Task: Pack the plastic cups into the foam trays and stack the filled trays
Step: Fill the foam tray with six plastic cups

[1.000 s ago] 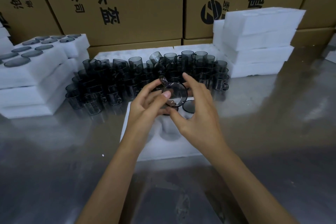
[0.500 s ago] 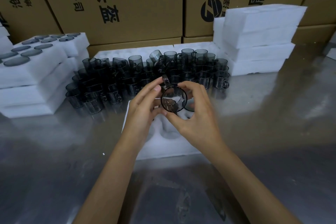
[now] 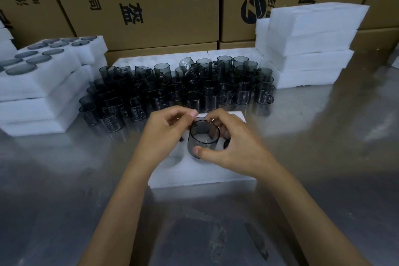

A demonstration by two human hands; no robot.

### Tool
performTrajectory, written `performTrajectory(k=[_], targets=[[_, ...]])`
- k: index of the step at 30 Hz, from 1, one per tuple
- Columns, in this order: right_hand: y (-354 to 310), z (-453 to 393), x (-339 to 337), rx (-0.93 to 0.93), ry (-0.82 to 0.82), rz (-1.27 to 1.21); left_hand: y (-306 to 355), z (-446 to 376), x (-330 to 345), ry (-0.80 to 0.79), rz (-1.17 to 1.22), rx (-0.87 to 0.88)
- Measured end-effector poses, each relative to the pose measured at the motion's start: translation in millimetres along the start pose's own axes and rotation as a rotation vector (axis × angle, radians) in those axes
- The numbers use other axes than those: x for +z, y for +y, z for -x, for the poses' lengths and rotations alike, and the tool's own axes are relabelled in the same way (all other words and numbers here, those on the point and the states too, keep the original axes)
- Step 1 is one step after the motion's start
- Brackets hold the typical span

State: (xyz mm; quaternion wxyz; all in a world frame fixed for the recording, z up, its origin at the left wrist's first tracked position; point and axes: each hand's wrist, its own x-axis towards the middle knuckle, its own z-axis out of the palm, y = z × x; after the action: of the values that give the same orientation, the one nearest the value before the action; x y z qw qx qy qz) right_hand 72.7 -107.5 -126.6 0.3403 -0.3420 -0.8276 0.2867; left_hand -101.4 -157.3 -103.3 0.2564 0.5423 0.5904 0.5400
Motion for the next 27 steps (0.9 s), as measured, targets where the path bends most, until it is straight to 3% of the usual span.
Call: performTrajectory(k=[12,17,21,23,27], targets=[[1.2,1.2,-6.9,-0.059,-0.082,0.102,-9.3,-2.1,-8.3,-0.105,-0.216,-0.015],[7.9,-1.0,-12.5,-0.060,-0.069,0.120,-13.4,-2.4,-18.2,-0.214,-0.335,-0.149],[15.3,-3.5,-14.0,0.027,0.048,0.215,-13.6,-2.4,-23.4,-0.235,-0.314,-0.215],[21.7,-3.0,-15.8,0.104,0.001,0.267,-14.3,-1.8,-21.1,-0.229,-0.362,-0.239],[25.1,-1.9,-14.9,0.228,-0.142,0.097,-14.6,1.0,-12.3,-0.252,-0.555,-0.261]])
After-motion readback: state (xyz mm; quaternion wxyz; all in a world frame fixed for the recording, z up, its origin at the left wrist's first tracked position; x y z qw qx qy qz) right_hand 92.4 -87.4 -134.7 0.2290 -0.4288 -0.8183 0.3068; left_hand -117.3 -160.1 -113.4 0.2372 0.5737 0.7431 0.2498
